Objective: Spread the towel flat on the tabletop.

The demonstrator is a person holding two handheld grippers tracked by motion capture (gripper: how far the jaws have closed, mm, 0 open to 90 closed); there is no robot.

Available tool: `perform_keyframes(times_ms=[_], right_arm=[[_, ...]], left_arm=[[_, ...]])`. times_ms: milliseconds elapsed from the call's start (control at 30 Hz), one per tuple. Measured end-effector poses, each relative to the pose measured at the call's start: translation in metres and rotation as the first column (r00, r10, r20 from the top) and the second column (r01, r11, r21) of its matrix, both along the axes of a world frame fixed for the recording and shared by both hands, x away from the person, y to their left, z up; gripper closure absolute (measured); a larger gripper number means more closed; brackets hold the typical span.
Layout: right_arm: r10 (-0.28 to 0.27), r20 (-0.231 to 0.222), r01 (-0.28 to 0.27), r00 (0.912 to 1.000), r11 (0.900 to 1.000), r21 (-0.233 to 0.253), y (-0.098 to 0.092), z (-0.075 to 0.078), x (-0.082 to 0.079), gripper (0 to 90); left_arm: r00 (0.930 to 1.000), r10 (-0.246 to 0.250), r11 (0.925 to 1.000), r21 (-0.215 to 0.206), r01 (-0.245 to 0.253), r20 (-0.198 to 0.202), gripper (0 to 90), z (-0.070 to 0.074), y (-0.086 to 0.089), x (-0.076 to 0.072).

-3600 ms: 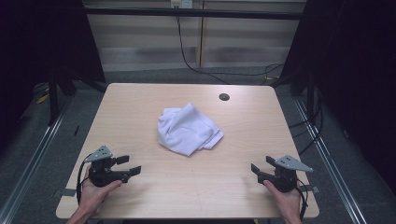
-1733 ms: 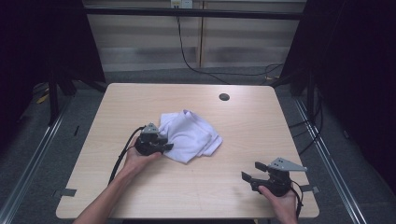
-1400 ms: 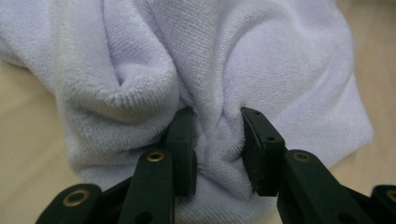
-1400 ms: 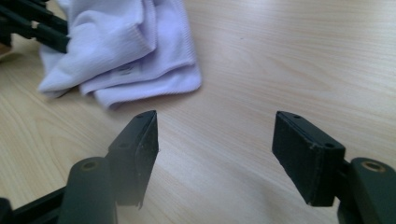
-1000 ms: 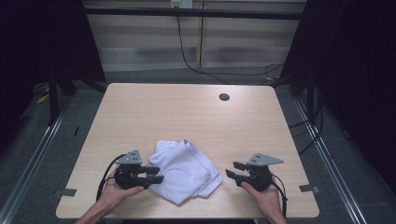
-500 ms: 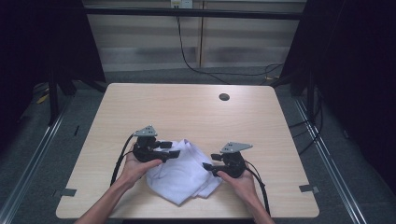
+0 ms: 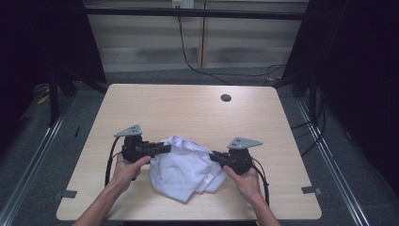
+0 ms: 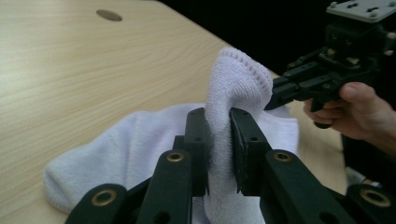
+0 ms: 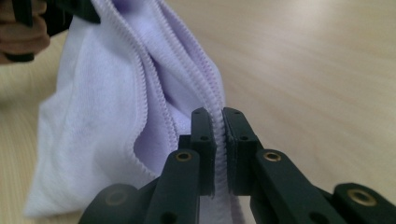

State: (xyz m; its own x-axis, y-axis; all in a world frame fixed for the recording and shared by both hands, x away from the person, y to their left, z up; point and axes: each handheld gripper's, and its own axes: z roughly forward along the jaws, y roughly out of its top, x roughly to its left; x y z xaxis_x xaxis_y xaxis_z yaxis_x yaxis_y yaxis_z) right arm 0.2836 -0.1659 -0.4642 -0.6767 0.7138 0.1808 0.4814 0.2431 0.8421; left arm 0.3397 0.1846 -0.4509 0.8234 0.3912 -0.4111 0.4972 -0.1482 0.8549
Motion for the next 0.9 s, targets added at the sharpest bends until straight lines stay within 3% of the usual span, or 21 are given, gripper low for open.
perform_keyframes(times_ms=[33,200,267,367,500,567,600,700,800,833,867,900], right_arm=[[-0.006,0.022,0.007,0.9997,1.0,-0.014,0.0,0.01,0.004,83.3],[-0.033,0.047,0.035,0.9983,0.998,-0.045,-0.005,0.023,0.009,82.6],[-0.03,0.038,0.03,0.9988,1.0,-0.002,-0.011,0.024,0.01,83.3],[-0.038,0.051,0.039,0.998,0.999,-0.031,-0.01,0.026,0.01,82.1],[-0.065,0.058,0.066,0.9962,0.998,-0.008,-0.014,0.028,0.012,77.8],[-0.077,0.059,0.077,0.9953,0.997,0.001,-0.016,0.028,0.012,77.6],[-0.107,0.062,0.107,0.9924,0.994,-0.002,-0.025,0.029,0.011,89.0],[-0.105,0.042,0.104,0.9936,0.994,0.033,-0.038,0.025,0.009,90.0],[-0.069,0.042,0.069,0.9967,0.997,0.02,-0.03,0.025,0.008,89.8],[-0.069,0.042,0.069,0.9967,0.997,0.02,-0.03,0.025,0.008,89.8],[-0.034,0.067,0.034,0.9971,0.999,0.003,-0.018,0.032,0.005,90.0],[-0.048,0.074,0.049,0.9961,0.999,-0.011,-0.013,0.035,0.004,90.0]], left_arm=[[1.0,-0.002,1.0,-0.006,0.002,0.008,79.2,0.002,0.001,-0.001],[0.9997,0.019,0.9984,-0.054,-0.018,0.018,85.5,0.015,0.011,-0.002],[0.9988,0.012,0.9994,-0.033,-0.011,0.047,85.7,0.019,0.013,-0.004],[0.9978,0.027,0.9995,-0.017,-0.026,0.061,86.7,0.021,0.01,-0.006],[0.9985,0.041,0.999,-0.02,-0.041,0.037,86.9,0.019,0.013,-0.003],[0.9973,0.072,0.997,-0.03,-0.071,0.015,87.0,0.017,0.02,0.001],[0.9956,0.094,0.9949,-0.037,-0.093,0.005,87.1,0.016,0.028,0.003],[0.9961,0.088,0.9953,-0.041,-0.087,0.006,87.1,0.014,0.033,0.003],[0.9957,0.092,0.9958,0.008,-0.092,0.013,87.1,0.01,0.027,0.003],[0.9957,0.092,0.9958,0.008,-0.092,0.013,87.1,0.01,0.027,0.003],[0.9961,0.088,0.9961,0.004,-0.088,0.006,87.1,0.009,0.026,0.004],[0.9937,0.112,0.9936,0.014,-0.112,0.008,87.1,0.009,0.03,0.004]])
